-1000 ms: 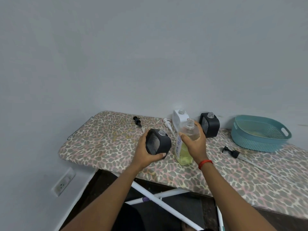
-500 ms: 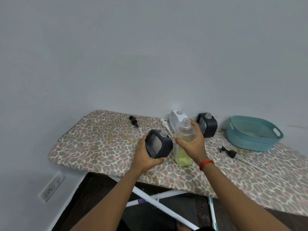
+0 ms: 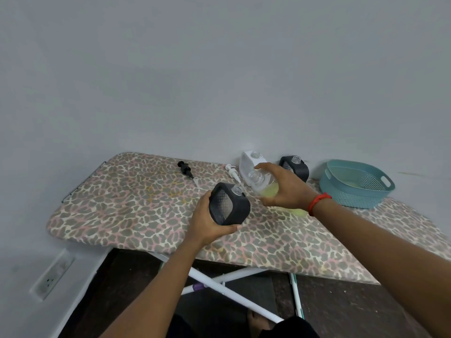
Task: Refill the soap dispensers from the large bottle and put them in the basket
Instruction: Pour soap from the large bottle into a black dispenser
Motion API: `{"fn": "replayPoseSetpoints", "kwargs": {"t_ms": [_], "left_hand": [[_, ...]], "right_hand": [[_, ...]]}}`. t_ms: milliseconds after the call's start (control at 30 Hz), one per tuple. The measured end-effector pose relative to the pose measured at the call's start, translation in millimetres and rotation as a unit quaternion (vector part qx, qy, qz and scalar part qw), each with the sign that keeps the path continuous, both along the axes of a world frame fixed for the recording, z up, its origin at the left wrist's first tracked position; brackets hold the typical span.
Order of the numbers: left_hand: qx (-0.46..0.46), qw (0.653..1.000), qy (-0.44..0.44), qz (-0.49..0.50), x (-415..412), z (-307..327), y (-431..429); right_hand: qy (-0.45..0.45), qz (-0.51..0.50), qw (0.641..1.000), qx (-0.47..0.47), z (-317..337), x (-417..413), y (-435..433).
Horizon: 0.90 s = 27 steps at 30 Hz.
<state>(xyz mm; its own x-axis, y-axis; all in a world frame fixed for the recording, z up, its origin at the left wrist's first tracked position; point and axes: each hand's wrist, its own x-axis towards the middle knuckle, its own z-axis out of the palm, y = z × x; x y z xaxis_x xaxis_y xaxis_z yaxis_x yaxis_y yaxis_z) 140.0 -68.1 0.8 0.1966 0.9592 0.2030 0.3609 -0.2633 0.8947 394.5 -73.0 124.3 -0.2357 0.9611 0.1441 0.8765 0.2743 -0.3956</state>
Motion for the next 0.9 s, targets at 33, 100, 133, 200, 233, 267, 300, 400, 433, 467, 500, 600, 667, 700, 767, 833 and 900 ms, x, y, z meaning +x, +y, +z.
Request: {"fn": "replayPoseSetpoints", "kwargs": {"t_ms": [33, 100, 133, 200, 233, 267, 300, 400, 433, 467, 500, 600, 667, 700, 767, 833, 900], "left_hand": [[0.0, 1.0, 0.001, -0.002, 0, 0, 0], [0.002, 1.0, 0.008, -0.004, 0, 1, -2], [0.003, 1.0, 0.011, -0.005, 0, 1, -2], [0.002, 1.0, 0.017, -0.005, 0, 0, -2], [0.001, 1.0, 0.019, -0.005, 0, 0, -2], [0.0, 1.0, 0.019, -0.004, 0, 1, -2], [0.002, 1.0, 0.019, -0.004, 0, 1, -2], [0.007, 1.0, 0.021, 0.0, 1, 1, -3], [0.006, 1.0, 0.023, 0.001, 1, 1, -3], [0.004, 1.0, 0.026, 0.002, 1, 2, -3], [0.003, 1.0, 0.03, 0.002, 1, 2, -3], [0.005, 0.999, 0.038, 0.002, 1, 1, -2], [0.003, 0.999, 0.042, 0.005, 1, 0, -2], [0.0, 0.999, 0.045, 0.006, 1, 0, -2], [-0.002, 0.999, 0.053, 0.009, 1, -2, -1], [0.002, 0.998, 0.056, 0.006, 1, -1, -1], [0.01, 0.999, 0.051, 0.001, 1, -1, -1]], "right_hand": [[-0.016, 0.005, 1.0, -0.004, 2, 1, 1], [-0.042, 0.018, 0.999, -0.01, 3, 1, 4], [-0.052, 0.024, 0.998, -0.011, 4, 1, 5], [-0.066, 0.031, 0.997, -0.013, 2, 1, 7], [-0.072, 0.032, 0.997, -0.015, 1, 0, 7], [-0.08, 0.033, 0.996, -0.018, 0, -1, 8], [-0.088, 0.034, 0.995, -0.019, -1, -1, 9], [-0.11, 0.043, 0.993, -0.014, -4, -3, 10], [-0.117, 0.045, 0.992, -0.012, -5, -4, 10], [-0.124, 0.049, 0.991, -0.009, -5, -4, 10], [-0.133, 0.053, 0.99, -0.005, -5, -4, 10], [-0.155, 0.06, 0.986, 0.007, -6, -6, 12], [-0.164, 0.062, 0.984, 0.013, -6, -7, 13], [-0.17, 0.062, 0.983, 0.016, -6, -7, 13], [-0.182, 0.065, 0.981, 0.022, -5, -6, 13], [-0.202, 0.067, 0.977, 0.03, -3, -6, 13], [-0.226, 0.07, 0.97, 0.05, -3, -5, 13]]}}
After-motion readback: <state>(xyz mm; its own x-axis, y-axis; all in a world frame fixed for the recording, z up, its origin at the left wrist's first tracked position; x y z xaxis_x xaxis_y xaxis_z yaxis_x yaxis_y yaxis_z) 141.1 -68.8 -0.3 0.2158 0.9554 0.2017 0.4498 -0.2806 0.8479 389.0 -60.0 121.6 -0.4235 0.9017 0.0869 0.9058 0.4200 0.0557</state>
